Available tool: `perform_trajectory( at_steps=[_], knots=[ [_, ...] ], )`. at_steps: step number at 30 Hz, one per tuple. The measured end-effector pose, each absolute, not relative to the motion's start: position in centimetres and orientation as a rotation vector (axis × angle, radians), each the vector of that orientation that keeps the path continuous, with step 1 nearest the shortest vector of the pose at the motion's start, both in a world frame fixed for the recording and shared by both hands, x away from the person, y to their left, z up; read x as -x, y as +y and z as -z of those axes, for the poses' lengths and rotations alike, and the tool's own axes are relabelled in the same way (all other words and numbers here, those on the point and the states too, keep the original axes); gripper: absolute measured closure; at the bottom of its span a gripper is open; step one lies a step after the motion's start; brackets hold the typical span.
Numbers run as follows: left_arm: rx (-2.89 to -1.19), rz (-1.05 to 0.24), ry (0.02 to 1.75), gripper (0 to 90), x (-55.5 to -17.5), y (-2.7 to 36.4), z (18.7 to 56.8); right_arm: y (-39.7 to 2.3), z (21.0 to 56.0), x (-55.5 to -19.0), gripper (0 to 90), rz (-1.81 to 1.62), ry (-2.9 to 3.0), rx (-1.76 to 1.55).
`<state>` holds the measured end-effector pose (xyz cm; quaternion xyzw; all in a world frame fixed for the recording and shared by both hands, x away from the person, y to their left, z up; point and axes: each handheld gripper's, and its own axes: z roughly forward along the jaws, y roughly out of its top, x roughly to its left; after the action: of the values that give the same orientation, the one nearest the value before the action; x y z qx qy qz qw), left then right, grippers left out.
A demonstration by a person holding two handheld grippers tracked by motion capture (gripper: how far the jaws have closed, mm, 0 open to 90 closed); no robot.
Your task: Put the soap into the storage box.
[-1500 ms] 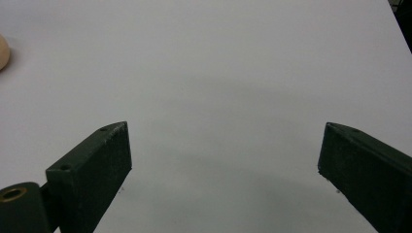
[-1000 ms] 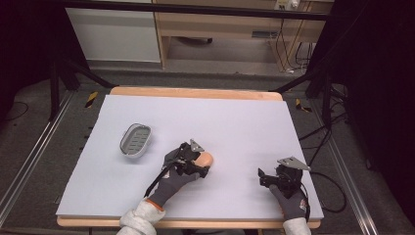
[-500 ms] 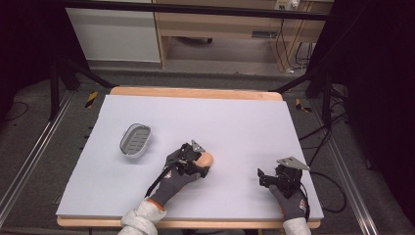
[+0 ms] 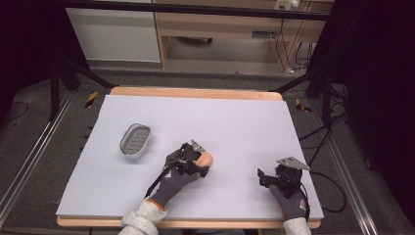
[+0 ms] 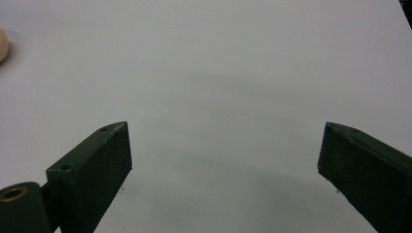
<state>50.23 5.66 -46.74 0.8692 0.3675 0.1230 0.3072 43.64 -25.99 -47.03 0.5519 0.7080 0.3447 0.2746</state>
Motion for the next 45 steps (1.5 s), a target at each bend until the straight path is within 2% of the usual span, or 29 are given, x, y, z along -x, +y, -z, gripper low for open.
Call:
perform_trajectory(
  at_steps=[20,45],
  knots=[
    [-2.218,-0.334,0.958,31.4,-48.8,8.9,43.2,-26.0,47.0,-43.6,5.5,-0.927,1.9,-1.491],
    [-2.157,-0.367,1.008,31.4,-47.4,14.3,42.2,-26.0,47.1,-43.6,5.5,-0.92,1.901,-1.487]
  ],
)
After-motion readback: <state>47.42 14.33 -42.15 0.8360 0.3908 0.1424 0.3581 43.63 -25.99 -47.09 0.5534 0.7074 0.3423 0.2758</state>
